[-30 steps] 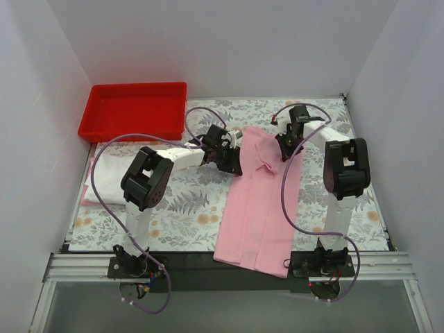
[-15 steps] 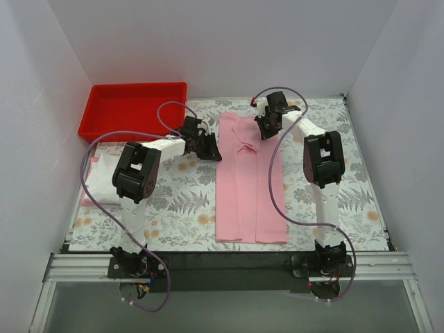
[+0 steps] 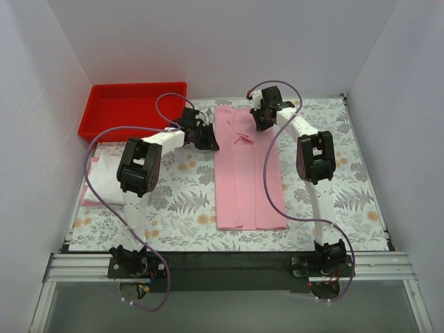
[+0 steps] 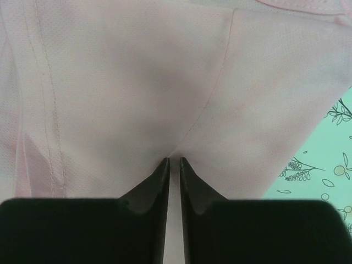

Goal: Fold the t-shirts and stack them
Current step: Fold the tshirt

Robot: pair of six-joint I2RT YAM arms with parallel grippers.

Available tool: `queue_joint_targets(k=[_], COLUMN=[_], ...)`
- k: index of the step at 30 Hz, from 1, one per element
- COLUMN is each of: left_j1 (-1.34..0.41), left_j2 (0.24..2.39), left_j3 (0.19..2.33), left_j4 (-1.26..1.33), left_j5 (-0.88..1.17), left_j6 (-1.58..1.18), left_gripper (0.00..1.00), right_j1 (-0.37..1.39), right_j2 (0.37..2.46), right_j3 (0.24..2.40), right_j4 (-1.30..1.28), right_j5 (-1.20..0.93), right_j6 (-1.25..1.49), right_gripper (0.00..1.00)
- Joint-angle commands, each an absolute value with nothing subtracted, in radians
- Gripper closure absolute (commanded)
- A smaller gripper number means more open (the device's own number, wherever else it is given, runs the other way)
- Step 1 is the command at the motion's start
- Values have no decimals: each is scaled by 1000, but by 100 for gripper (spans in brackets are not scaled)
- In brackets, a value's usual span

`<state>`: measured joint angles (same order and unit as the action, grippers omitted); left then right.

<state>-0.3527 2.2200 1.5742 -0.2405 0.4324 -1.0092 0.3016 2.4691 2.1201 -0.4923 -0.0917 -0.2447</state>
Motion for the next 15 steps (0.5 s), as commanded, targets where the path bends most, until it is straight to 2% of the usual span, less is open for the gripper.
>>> queue_joint_targets(k=[1,4,5,6,9,10,13,15], left_j1=[-336,-337,-337,-339,-341,-342,-350,-350], left_j2=[2180,2122,2105,2067,1956,1924,1784,1668], left_j3=[1629,1670,1683,1701,1704,1698,1648,1600], left_j4=[-268,-271,-278,-284,-287,-287,-281,-256], left_j5=[466,488,491,500,517,514,557,621], left_j6=[-965,-917,-904,-890,-813,-775,-715,-681], left_gripper=[80,77,76,67,52,42,20,20], right_j1=[295,295,296,295,296,296,295,296], right_j2=[2444,2326,2256,2220,2064,2024,1881,1781], right_j3=[2158,2141,2134,2123,2066,2048,1970,1899], right_j4=[-515,-494,-489,-479,-459,-453,-451,-449], right_j5=[-83,-119,-129,-139,-169,-175,-212,-222], right_j6=[-276,-299,-310,-316,-353,-362,-403,-439], right_gripper=[79,64,54,49,38,36,28,22])
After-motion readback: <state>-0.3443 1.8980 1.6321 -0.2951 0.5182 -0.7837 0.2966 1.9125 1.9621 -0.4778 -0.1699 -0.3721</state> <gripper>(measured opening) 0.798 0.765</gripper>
